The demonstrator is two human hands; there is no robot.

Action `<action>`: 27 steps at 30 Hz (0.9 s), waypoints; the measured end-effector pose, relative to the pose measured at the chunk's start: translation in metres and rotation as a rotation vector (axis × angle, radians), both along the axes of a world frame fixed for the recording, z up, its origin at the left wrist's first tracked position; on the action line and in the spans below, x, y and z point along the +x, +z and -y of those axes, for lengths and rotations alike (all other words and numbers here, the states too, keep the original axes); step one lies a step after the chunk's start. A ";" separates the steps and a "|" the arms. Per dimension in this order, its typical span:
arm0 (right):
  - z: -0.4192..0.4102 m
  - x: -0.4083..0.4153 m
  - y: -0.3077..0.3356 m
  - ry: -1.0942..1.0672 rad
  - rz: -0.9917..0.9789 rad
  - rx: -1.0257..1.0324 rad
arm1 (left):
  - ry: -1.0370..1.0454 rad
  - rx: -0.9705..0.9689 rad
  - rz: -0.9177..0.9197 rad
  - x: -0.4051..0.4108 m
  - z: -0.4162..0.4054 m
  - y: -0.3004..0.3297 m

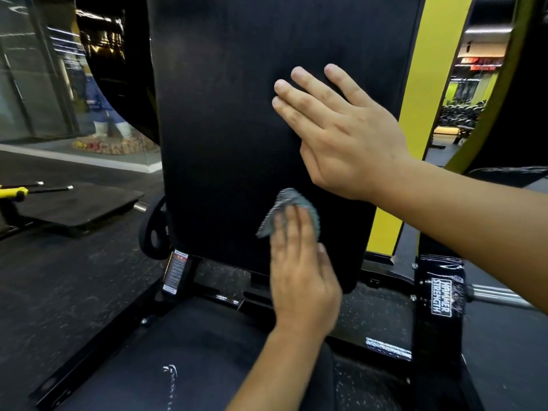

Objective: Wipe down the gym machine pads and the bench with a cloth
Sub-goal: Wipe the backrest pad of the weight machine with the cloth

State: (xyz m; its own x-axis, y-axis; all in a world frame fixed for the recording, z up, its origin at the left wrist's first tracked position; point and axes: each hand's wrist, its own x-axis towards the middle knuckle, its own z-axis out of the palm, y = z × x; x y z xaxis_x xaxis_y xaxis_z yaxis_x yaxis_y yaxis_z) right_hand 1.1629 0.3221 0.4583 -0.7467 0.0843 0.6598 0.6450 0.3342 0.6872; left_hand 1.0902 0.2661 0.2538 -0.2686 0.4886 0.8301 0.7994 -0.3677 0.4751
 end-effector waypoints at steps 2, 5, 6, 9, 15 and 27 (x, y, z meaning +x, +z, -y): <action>0.000 0.000 0.000 0.002 0.001 0.002 | -0.020 0.009 -0.054 0.018 0.003 0.009; 0.001 0.001 0.000 -0.002 0.001 0.009 | -0.090 0.028 -0.353 0.036 0.006 0.010; 0.001 0.001 0.000 -0.003 -0.001 0.008 | -0.090 0.008 -0.460 0.041 0.008 0.008; 0.004 0.001 0.000 0.007 -0.008 -0.015 | -0.031 -0.052 -0.578 0.041 0.007 0.004; 0.005 0.002 -0.007 -0.002 -0.015 -0.029 | -0.069 0.067 -0.596 0.015 0.008 0.000; 0.007 0.002 -0.009 -0.022 -0.019 -0.040 | 0.189 -0.193 0.113 -0.152 0.008 -0.016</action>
State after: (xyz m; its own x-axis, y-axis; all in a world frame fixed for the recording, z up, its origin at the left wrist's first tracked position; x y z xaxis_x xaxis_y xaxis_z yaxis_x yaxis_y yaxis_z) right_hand 1.1653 0.3147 0.4489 -0.7317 0.1270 0.6697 0.6653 0.3467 0.6612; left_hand 0.9377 0.2582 0.2380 -0.4548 0.5673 0.6865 0.7833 -0.1119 0.6114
